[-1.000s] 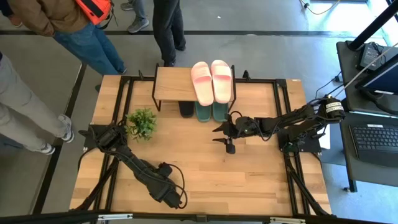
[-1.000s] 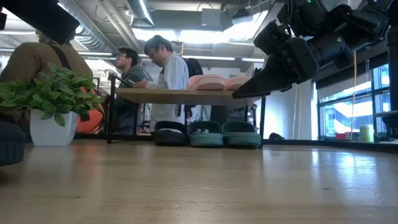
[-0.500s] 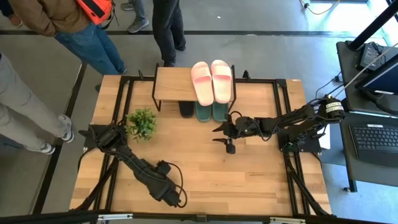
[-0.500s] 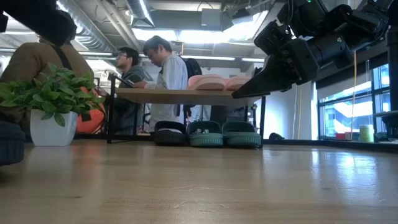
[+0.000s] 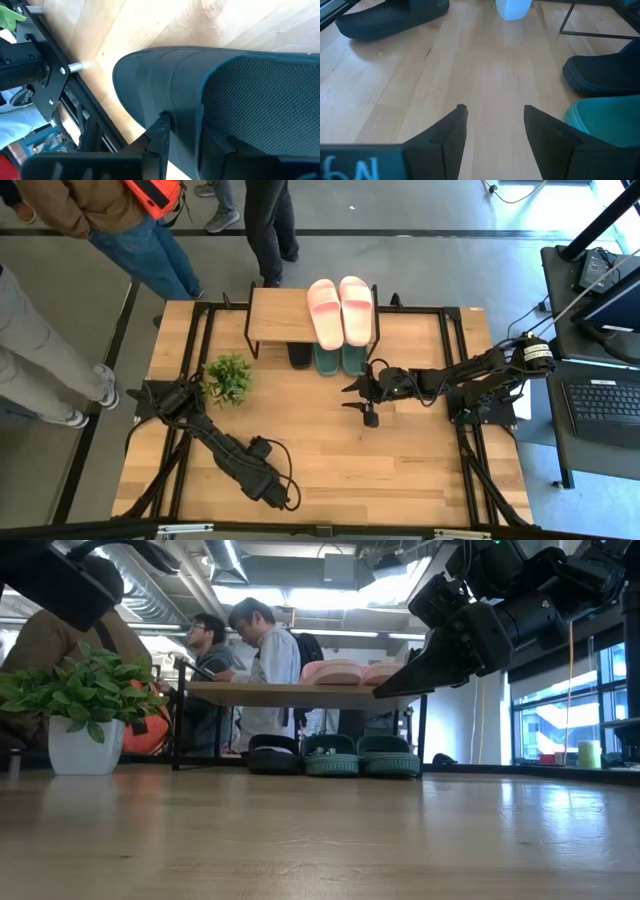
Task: Pick and place slides into the shelf
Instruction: Put the black slide under the shelf
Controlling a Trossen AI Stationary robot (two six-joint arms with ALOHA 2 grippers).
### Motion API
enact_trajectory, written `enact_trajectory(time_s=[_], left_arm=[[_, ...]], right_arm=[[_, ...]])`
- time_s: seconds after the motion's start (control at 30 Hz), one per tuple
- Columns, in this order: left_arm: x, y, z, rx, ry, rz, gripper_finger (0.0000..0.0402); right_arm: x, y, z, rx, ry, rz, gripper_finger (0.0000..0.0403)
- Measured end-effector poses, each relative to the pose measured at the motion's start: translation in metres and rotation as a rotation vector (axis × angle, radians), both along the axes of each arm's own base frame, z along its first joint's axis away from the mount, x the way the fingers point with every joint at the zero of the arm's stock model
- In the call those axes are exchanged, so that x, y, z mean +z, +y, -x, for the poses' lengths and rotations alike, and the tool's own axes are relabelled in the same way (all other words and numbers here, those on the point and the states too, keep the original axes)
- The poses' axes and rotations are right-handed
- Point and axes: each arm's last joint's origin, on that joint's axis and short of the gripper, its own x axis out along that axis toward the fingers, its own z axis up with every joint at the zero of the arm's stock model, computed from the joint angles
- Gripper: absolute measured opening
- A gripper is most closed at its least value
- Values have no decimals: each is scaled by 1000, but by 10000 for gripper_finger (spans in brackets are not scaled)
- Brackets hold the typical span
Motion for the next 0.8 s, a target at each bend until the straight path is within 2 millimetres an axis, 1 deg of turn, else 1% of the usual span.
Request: enact_trajectory(time_s=[0.37, 0.6, 0.7, 0.8], left_arm=[[0, 0, 1, -3, 9, -3, 8], [0, 0, 1, -70, 28, 27, 6], [6, 0, -1, -101, 32, 21, 5], [13, -1, -5, -166, -15, 15, 5]], right_arm=[[0, 0, 0, 0, 0, 0, 197], [0, 0, 0, 0, 0, 0, 197], [0, 0, 0, 0, 0, 0, 197], [0, 0, 0, 0, 0, 0, 197]])
